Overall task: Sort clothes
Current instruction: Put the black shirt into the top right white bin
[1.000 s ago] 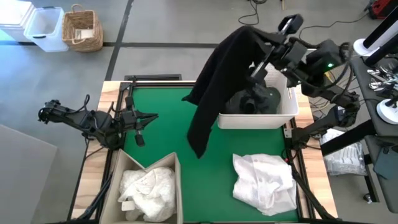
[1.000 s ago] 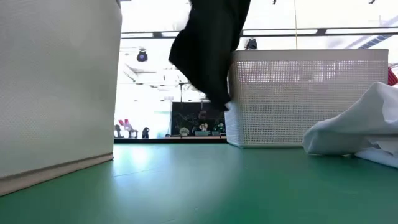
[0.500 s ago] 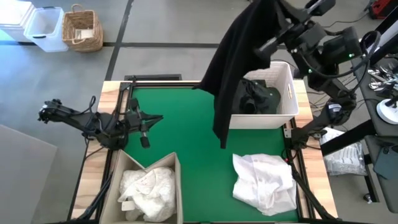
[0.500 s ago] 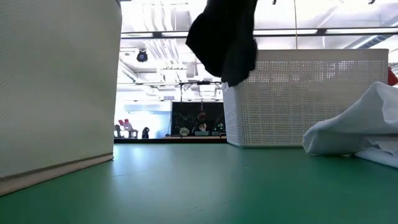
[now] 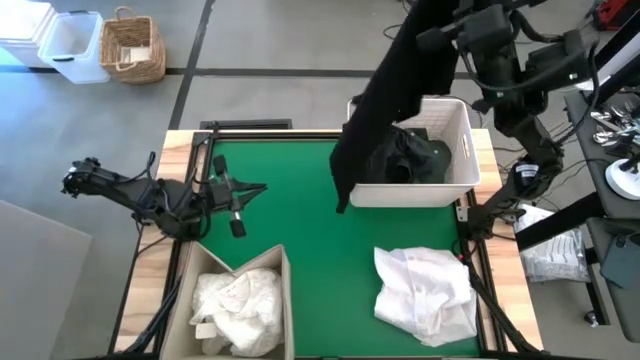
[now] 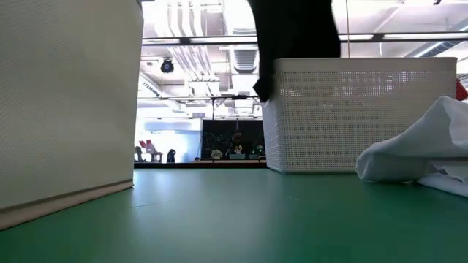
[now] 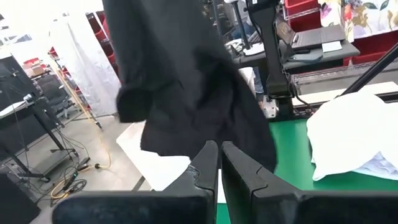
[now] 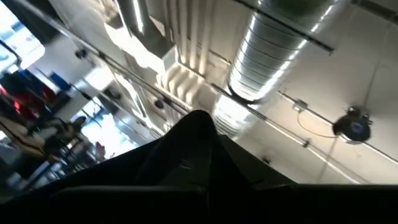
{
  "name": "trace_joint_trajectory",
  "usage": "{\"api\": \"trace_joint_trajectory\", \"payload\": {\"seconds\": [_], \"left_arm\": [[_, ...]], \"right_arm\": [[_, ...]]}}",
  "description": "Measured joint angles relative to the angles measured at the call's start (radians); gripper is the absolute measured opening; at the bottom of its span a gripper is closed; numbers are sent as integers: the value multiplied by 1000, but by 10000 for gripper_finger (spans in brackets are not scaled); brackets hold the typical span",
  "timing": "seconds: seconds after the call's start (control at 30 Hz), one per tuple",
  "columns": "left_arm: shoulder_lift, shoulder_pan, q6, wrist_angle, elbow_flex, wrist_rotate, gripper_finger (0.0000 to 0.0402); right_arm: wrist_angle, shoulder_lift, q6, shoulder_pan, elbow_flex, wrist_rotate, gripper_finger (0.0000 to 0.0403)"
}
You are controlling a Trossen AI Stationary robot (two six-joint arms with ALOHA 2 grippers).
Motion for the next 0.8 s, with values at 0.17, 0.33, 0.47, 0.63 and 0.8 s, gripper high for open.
{"api": "trace_joint_trajectory", "payload": {"seconds": [0.17,0.33,0.47,0.63,0.8], "left_arm": [[4,0,-3,-25,22,-2,0],[7,0,-3,-33,21,-2,0],[8,0,-3,-37,21,-2,0],[8,0,-3,-38,21,-2,0],[8,0,-4,-53,21,-2,0]], "right_arm": [[1,-2,-11,-91,0,75,12],[-12,-7,-18,-223,1,185,12],[-28,-7,-17,-320,1,252,12],[-56,-7,4,-399,-2,328,12],[-112,-2,27,-443,-4,381,12]]}}
